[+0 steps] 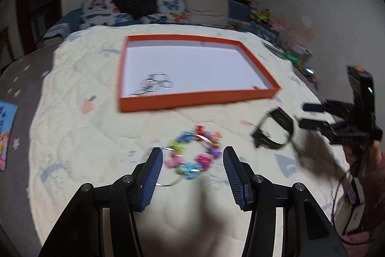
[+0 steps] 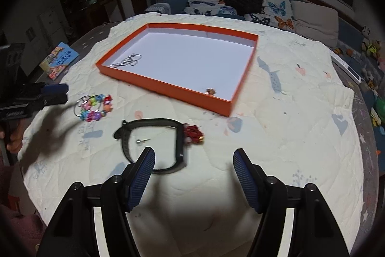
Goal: Organize jewelry
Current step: 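Grasp the black watch band with the left gripper while right approaches the red hair tie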
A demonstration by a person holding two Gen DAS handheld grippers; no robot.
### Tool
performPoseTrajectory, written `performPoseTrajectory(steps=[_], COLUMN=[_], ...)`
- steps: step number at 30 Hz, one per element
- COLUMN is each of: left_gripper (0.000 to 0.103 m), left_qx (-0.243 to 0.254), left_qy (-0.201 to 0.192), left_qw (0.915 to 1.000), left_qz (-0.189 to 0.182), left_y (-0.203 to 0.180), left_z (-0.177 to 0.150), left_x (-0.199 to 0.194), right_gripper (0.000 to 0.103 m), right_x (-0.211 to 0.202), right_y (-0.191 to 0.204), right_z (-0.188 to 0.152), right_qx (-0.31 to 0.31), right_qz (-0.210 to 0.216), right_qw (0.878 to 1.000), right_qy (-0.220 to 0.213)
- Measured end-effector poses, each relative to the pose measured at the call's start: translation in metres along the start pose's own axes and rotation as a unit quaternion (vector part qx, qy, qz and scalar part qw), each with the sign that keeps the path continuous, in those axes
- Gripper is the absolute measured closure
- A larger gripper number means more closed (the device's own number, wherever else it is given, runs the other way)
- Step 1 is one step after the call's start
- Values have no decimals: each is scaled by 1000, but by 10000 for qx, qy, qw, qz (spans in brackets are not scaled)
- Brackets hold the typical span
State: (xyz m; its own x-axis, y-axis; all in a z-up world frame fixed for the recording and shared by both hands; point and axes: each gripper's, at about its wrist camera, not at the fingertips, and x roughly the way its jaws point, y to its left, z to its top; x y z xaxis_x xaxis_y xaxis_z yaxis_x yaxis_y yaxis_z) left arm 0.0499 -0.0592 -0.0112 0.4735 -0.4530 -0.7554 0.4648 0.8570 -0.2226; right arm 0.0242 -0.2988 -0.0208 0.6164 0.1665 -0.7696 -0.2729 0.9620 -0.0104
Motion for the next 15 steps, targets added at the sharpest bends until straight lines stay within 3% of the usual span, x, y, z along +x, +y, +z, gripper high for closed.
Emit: performPoseTrajectory(steps=[1, 4, 5, 13, 15], left_gripper=[45, 19, 16, 16, 16], left_qx=[173, 733, 935, 2205, 2403], left_qy=[44, 94, 80, 372, 481], left_qw=[9998, 9965, 9946, 9705, 9655], left_qz=[-132, -379, -447, -905, -876], left_y=[-11, -46, -58, -115, -124], left_z=[0, 3, 5, 26, 32], left_x=[3, 12, 15, 53, 69], right_gripper=[29, 29, 29, 29, 29], right_x=[-1, -3, -5, -5, -5], right_y=[-1, -9, -11, -20, -22], right_z=[-1, -4, -5, -11, -12], right_qx=[32, 124, 142, 146, 146], right_qz=[-8, -33, -49, -26, -22], right_qw=[10000, 9999, 9999, 9999, 9999], right_qy=[4, 3, -4, 31, 47])
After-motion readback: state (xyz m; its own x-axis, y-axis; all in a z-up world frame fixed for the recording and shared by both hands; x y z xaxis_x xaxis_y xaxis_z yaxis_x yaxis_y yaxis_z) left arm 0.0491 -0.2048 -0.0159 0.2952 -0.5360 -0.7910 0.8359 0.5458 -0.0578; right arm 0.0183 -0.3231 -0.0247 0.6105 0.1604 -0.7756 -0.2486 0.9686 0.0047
